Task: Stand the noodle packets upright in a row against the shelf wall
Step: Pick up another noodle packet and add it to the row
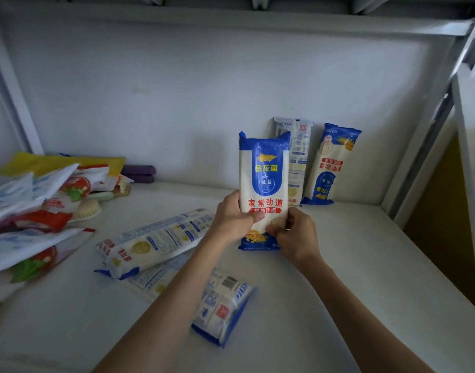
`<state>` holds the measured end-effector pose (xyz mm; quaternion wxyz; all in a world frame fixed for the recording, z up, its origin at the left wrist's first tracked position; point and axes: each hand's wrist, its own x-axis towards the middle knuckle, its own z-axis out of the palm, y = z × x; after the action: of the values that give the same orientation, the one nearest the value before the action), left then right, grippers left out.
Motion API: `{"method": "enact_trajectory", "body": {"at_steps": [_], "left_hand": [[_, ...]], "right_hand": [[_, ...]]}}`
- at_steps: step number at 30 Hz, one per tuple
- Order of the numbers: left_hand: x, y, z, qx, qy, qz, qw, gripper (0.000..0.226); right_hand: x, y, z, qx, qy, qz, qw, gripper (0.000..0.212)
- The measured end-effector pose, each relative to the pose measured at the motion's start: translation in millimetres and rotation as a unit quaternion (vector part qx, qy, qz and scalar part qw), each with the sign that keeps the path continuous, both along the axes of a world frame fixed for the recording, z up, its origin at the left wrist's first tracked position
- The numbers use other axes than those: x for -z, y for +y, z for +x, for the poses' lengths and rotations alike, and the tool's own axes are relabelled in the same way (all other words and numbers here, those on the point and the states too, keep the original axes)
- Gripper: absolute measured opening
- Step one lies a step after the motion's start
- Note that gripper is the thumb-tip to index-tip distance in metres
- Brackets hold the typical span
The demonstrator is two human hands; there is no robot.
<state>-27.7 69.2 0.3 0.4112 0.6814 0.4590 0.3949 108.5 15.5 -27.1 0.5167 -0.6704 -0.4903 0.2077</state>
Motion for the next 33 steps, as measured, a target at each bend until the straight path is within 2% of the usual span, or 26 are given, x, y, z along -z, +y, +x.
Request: {"method": "enact_trajectory", "body": {"at_steps": [6,14,20,26,33], "left_hand": [[26,39,10,-0.039,0.091,-0.033,0.995,0.058],[34,108,36,-0.143,0.099,-0.015,0.985,0.043],[41,136,39,-0.154,0.136,0.032,0.978,0.046],[44,143,46,-0.164,0.156,0.101,0.969,0.034],[45,141,48,-0.176,0.161,0.104,0.965,0.049]], "right_hand": [[4,52,-5,0.028,0.017,0.026,0.999,0.025],[11,124,-8,0.059,0.005,0.044,0.997,0.03],[15,153,-13,0.132,-0.097,0.04,0.986,0.036],[12,154,-19,0.146,-0.065,-0.005,0.987,0.037],[6,148,-21,0.164,-0.024,0.001,0.986,0.039]]}}
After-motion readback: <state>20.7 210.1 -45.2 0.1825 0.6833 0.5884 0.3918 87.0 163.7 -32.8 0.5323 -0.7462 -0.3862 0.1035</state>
